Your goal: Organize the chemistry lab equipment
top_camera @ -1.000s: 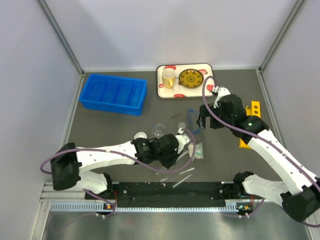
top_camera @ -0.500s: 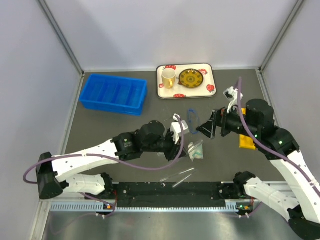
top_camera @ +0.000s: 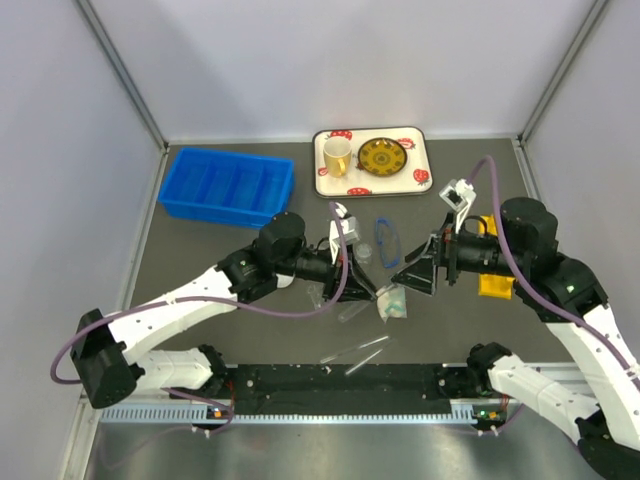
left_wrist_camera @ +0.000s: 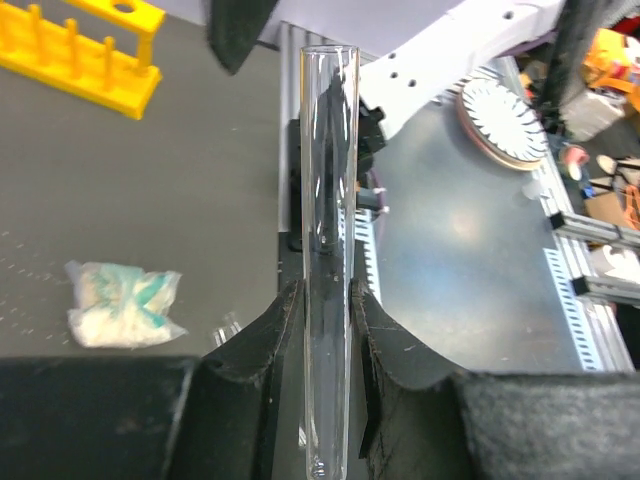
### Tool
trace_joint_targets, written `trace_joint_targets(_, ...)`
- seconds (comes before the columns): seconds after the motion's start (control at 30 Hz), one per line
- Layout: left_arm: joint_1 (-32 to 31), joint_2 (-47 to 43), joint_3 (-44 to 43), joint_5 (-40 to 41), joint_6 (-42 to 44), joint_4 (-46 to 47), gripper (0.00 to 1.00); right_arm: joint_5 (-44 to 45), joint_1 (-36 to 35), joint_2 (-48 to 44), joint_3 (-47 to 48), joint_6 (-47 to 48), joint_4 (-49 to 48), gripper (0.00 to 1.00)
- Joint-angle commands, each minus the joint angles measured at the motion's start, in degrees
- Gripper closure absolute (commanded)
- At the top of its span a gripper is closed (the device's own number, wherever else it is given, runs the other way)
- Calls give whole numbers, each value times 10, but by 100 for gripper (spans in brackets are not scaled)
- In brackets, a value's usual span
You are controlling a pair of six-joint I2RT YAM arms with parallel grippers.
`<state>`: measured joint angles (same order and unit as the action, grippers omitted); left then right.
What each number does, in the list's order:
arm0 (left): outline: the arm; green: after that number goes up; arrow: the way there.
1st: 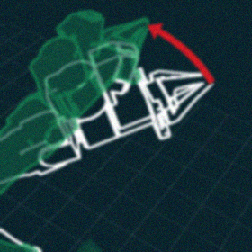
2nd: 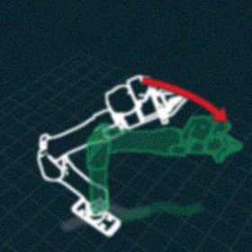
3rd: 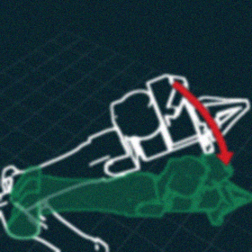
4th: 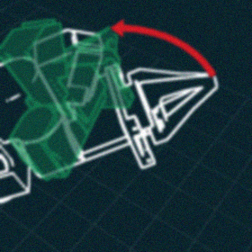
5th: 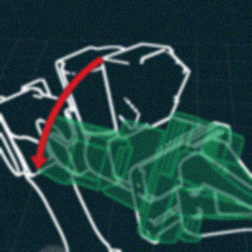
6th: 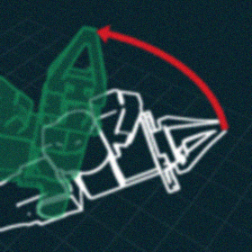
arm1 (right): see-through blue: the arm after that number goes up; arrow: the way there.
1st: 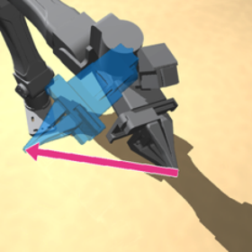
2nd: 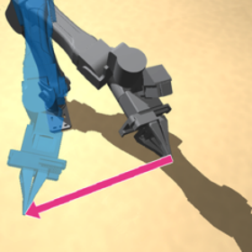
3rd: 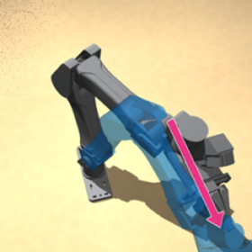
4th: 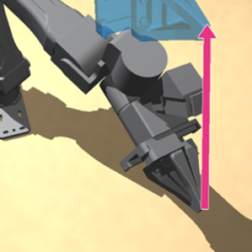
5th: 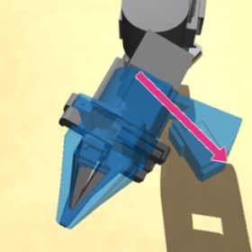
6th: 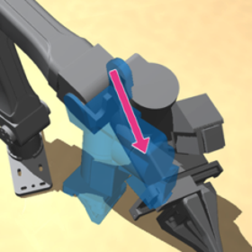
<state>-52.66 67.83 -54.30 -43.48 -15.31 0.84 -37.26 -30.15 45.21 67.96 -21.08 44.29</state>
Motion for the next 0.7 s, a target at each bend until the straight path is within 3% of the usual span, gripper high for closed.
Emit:
trace_joint_targets(0.0,5,5,-1,-106,-27,85,100,-23,-6,7,9,10,-3,6)
trace_joint_targets(0.13,8,3,16,-123,-46,118,100,-27,-6,9,16,8,-4,12)
trace_joint_targets(0.4,20,8,27,-137,-77,165,100,-51,-6,3,20,-4,-6,36)
trace_joint_targets(0.67,32,35,11,-147,-89,187,100,-68,-6,-8,9,-11,-9,35)
